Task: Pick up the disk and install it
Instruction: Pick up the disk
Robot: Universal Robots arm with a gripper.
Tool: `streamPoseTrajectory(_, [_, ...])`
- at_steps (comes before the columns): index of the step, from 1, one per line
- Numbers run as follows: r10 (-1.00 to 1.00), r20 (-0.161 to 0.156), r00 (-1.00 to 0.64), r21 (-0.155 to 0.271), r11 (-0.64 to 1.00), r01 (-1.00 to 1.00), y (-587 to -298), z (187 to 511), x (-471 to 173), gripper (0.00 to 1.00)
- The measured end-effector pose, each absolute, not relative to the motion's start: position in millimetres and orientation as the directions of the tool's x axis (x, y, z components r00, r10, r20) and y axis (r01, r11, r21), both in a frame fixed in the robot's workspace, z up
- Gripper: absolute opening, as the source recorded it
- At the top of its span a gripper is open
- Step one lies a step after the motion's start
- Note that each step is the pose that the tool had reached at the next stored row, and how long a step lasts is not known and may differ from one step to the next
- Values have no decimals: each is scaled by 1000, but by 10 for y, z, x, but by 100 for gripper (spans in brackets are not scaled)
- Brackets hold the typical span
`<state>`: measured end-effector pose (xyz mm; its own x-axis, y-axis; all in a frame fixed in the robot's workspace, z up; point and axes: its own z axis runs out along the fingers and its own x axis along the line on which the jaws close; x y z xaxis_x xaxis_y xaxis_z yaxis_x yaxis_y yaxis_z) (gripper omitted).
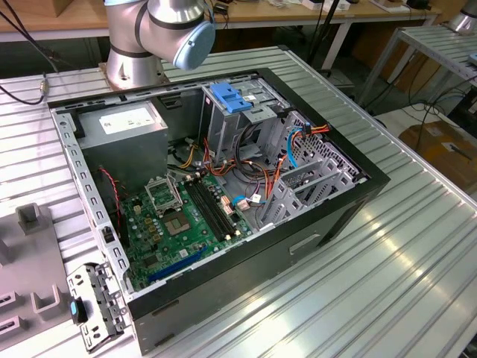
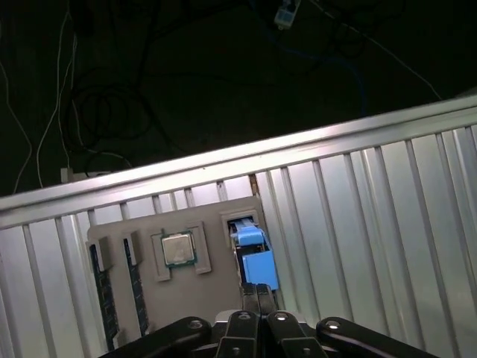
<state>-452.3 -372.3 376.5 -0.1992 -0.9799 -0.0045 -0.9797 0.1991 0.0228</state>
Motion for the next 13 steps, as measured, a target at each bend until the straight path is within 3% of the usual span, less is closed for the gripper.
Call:
streamPoseTrajectory(12, [-982, -5, -190, 19, 190, -982, -3723, 3712, -4523, 11])
streamPoseTrajectory(13, [-982, -5, -189, 18, 189, -982, -3723, 3700, -4523, 17])
